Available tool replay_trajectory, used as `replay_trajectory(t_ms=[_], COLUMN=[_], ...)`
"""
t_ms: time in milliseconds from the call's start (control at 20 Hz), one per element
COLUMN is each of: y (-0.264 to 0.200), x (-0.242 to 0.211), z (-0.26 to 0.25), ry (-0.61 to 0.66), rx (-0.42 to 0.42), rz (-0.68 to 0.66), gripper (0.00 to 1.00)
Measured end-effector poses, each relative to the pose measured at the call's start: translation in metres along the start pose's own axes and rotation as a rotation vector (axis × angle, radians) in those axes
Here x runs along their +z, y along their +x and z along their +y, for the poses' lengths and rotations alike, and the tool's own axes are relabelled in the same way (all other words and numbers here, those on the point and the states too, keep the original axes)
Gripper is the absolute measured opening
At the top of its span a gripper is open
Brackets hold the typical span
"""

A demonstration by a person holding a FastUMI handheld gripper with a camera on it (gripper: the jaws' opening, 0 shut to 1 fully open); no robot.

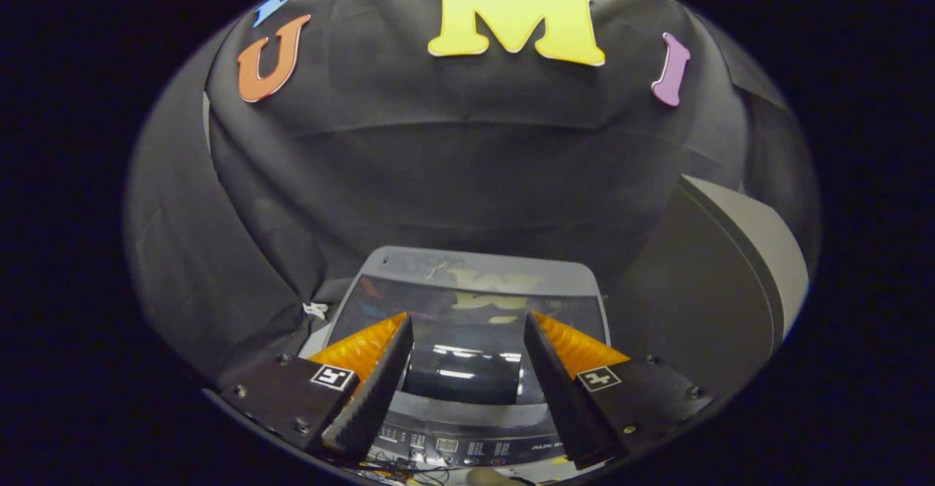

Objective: Put the clothes into the washing machine and then close the washing machine lid.

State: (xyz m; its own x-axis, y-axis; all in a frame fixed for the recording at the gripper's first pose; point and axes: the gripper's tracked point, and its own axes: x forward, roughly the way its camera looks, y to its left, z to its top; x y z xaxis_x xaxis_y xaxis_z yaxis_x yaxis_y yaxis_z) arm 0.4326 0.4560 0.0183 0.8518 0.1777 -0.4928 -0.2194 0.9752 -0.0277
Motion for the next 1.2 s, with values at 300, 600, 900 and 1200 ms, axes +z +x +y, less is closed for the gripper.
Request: replay_trajectory(t_ms=[300,600,900,1200], y=[-0.009,-0.03,-0.1,-0.195], x=[-0.001,0.004,0.013,-0.001], z=[0.001,-0.004,-0.022,-0.073], ry=[0.005,-0.013,-0.072,-0.045], rx=[0.003,0.018,0.071,0.079], rz=[0.01,-0.032,-0.182,-0.324], gripper=[0.96,0.96,0.96,0.96])
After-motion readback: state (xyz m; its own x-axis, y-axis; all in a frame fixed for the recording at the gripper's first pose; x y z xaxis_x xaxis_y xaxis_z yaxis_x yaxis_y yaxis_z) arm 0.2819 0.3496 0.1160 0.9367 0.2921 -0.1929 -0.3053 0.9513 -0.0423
